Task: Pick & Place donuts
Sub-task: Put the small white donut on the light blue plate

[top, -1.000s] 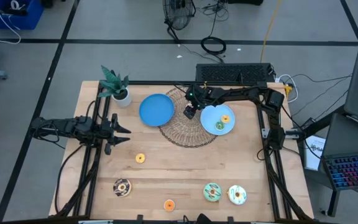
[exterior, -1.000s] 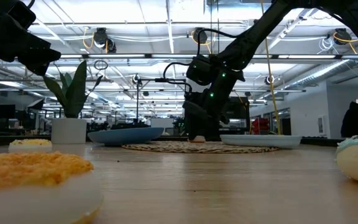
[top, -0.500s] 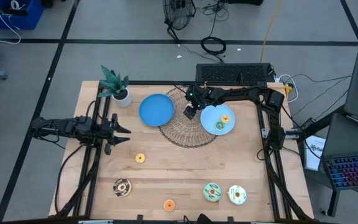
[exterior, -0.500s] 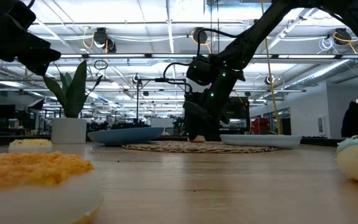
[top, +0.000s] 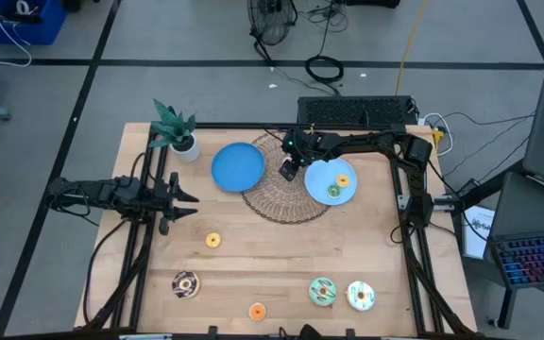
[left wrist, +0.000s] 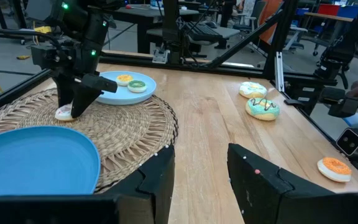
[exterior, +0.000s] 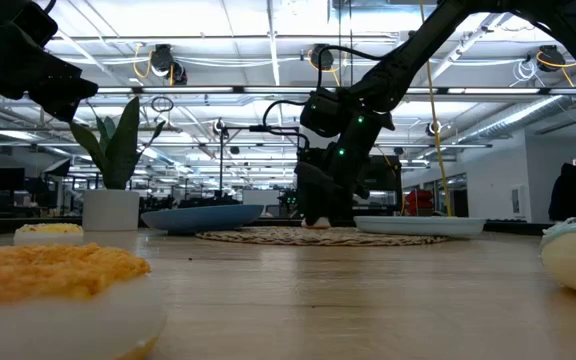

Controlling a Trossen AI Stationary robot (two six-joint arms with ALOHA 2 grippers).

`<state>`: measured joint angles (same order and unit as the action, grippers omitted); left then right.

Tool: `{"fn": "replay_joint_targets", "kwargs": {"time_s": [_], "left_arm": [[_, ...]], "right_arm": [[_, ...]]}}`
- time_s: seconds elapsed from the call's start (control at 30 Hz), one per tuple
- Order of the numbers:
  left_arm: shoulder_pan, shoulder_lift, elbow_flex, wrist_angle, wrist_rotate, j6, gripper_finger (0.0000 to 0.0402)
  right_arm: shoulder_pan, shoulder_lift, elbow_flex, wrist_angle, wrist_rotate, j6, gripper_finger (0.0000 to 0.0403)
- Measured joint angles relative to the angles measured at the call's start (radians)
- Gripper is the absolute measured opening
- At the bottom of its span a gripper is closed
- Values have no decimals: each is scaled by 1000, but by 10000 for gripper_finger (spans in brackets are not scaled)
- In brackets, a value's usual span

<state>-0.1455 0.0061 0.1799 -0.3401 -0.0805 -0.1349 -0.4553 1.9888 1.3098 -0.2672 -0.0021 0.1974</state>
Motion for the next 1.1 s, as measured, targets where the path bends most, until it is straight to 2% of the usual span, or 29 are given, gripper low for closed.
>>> {"fn": "replay_joint_targets", "kwargs": {"time_s": [0.27, 0.8, 1.1], "left_arm": [[0, 0, 0, 0, 0, 0, 150], [0, 0, 0, 0, 0, 0, 150], [0, 0, 0, 0, 0, 0, 150]], "right_arm": [[0, 0, 0, 1, -1, 0, 168], [0, -4, 0, 0, -3, 0, 167], [12, -82, 2, -31, -3, 0, 167]]}}
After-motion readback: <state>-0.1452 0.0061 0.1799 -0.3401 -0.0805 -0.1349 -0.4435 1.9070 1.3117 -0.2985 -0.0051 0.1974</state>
